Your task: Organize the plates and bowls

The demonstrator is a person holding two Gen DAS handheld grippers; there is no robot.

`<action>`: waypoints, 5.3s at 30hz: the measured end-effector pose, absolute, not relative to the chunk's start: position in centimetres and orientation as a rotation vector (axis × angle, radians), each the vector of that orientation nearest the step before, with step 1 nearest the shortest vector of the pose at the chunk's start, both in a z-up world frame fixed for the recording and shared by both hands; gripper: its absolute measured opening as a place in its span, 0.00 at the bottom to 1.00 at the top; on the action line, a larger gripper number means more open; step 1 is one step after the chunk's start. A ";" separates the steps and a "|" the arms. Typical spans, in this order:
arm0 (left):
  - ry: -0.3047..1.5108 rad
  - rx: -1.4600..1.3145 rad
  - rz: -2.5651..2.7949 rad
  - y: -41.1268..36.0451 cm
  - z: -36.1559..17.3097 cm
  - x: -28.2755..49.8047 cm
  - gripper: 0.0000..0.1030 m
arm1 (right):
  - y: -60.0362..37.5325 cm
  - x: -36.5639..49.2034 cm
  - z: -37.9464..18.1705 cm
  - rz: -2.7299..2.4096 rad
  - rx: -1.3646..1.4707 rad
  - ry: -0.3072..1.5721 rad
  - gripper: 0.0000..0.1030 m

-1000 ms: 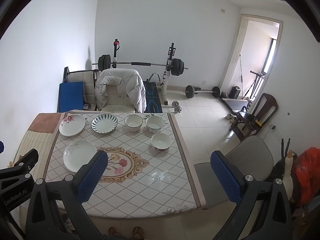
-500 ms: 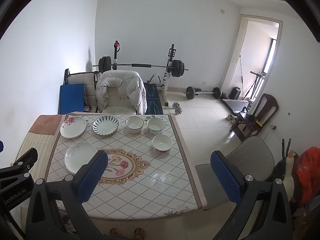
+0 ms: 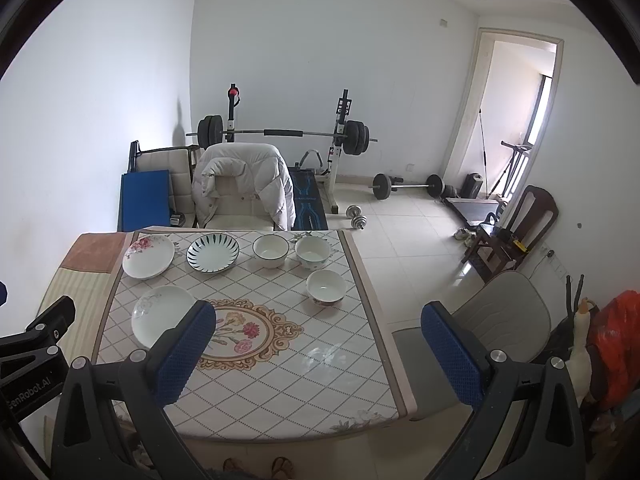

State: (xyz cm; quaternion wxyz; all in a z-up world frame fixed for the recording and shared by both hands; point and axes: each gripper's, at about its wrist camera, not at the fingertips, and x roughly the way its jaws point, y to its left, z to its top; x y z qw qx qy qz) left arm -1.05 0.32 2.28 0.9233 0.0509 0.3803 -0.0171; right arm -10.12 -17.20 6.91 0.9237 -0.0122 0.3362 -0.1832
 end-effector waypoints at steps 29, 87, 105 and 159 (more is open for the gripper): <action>1.020 0.093 0.169 2.1 -8.8 9.5 0.98 | -19.5 2.0 -5.3 -0.152 0.082 1.034 1.00; 1.639 -0.041 -0.235 16.2 -41.8 37.1 0.35 | -7.0 35.3 -44.5 0.226 0.381 1.665 0.60; 1.618 -0.071 -0.197 16.0 -41.1 35.4 0.27 | -7.6 34.7 -44.7 0.267 0.435 1.644 0.18; 1.581 0.136 -0.151 -3.8 -38.9 38.4 0.28 | -28.0 34.3 -43.4 0.040 0.423 1.610 0.20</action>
